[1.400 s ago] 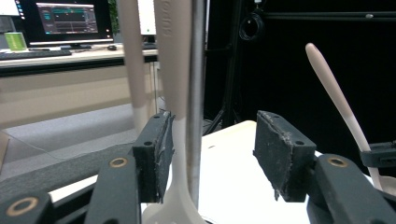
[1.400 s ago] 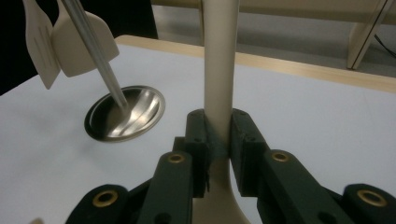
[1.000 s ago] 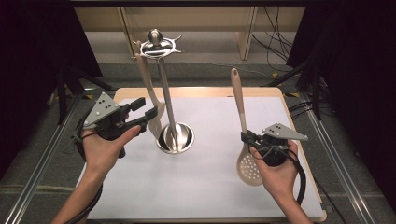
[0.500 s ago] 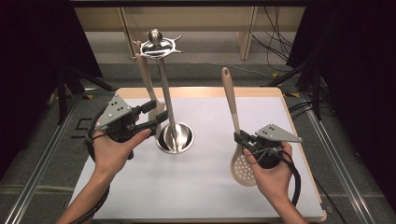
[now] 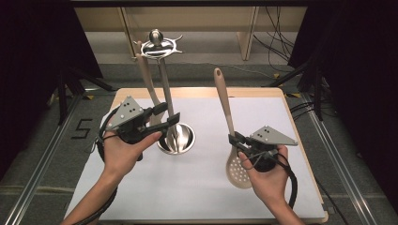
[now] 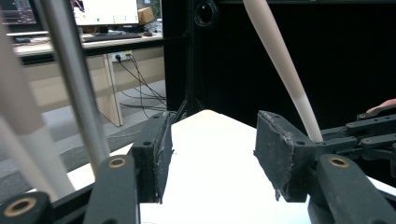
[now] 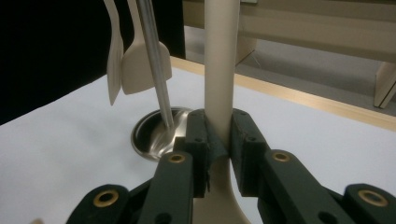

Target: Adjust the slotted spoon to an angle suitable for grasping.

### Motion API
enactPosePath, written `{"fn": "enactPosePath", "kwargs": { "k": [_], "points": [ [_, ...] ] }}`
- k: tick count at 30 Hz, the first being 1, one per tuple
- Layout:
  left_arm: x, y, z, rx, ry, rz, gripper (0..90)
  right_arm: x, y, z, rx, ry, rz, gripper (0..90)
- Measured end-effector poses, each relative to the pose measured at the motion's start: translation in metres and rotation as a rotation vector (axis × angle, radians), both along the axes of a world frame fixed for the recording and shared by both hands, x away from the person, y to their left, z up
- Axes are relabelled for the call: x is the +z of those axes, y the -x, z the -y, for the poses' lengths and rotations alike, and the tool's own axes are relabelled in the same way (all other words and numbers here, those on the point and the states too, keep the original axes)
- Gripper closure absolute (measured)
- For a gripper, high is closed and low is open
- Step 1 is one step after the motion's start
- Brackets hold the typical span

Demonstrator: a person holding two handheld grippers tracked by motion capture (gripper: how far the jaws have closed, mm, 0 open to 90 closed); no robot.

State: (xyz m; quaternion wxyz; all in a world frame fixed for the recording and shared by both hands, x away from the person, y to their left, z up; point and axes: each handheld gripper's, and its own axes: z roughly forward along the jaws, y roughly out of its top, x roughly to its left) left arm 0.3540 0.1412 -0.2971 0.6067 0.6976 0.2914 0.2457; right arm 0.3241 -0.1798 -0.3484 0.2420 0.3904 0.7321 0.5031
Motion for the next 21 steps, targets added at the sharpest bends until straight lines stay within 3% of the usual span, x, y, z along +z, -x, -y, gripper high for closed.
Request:
{"fn": "enactPosePath", "kwargs": {
  "k": [1,9,18,21],
  "points": [
    [0.000,0.000,0.002,-0.006,0.003,-0.003,45.6,0.000,0.001,-0.002,0.006,-0.018,-0.010,79.3],
    [0.002,-0.004,0.023,-0.058,-0.012,-0.016,45.5,0.001,0.002,-0.005,0.008,-0.009,-0.012,79.3],
    [0.003,-0.010,0.042,-0.105,-0.004,-0.044,45.5,0.001,0.002,-0.007,0.023,-0.002,0.010,79.3],
    [0.005,-0.011,0.047,-0.114,0.002,-0.046,45.4,0.002,0.003,-0.009,0.022,-0.010,-0.002,79.3]
  ]
}}
